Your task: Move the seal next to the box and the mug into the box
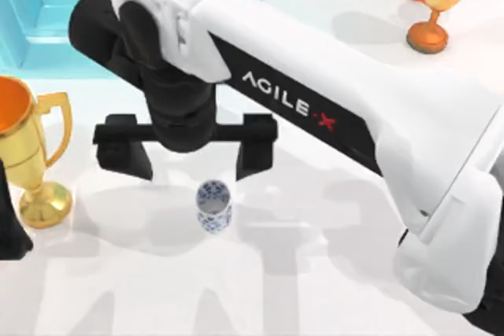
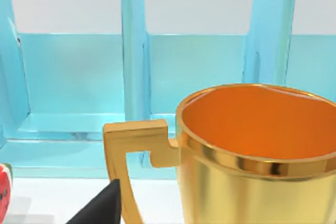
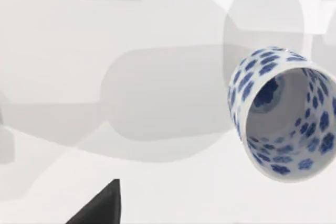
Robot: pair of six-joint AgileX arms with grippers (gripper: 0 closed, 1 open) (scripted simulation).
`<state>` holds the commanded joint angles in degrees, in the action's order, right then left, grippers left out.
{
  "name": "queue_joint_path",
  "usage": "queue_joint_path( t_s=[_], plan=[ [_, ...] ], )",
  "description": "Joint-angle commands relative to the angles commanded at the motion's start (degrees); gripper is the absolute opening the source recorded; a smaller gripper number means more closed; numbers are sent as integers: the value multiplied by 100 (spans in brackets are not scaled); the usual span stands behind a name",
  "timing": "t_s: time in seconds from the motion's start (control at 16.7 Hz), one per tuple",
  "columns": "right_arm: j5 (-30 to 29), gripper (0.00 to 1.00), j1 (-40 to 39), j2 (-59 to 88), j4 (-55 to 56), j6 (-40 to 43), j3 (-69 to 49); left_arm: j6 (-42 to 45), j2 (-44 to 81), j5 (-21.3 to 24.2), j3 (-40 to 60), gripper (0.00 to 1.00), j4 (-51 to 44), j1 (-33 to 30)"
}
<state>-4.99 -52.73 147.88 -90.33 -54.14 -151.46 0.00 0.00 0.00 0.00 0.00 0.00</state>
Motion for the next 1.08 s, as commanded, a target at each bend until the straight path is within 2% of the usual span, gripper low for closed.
queue_joint_path(
  t_s=[0.18, 0.6, 0.96, 1.08],
  plan=[
    [-3, 100, 2, -53, 356, 20, 383, 0, 0, 0, 0, 100, 0, 0],
    [1, 100, 32, -233, 1859, 51, 2094, 0, 0, 0, 0, 100, 0, 0],
    [2, 100, 38, -263, 2048, 57, 2299, 0, 0, 0, 0, 100, 0, 0],
    [2, 85, 38, -263, 2048, 57, 2299, 0, 0, 0, 0, 100, 0, 0]
  ],
)
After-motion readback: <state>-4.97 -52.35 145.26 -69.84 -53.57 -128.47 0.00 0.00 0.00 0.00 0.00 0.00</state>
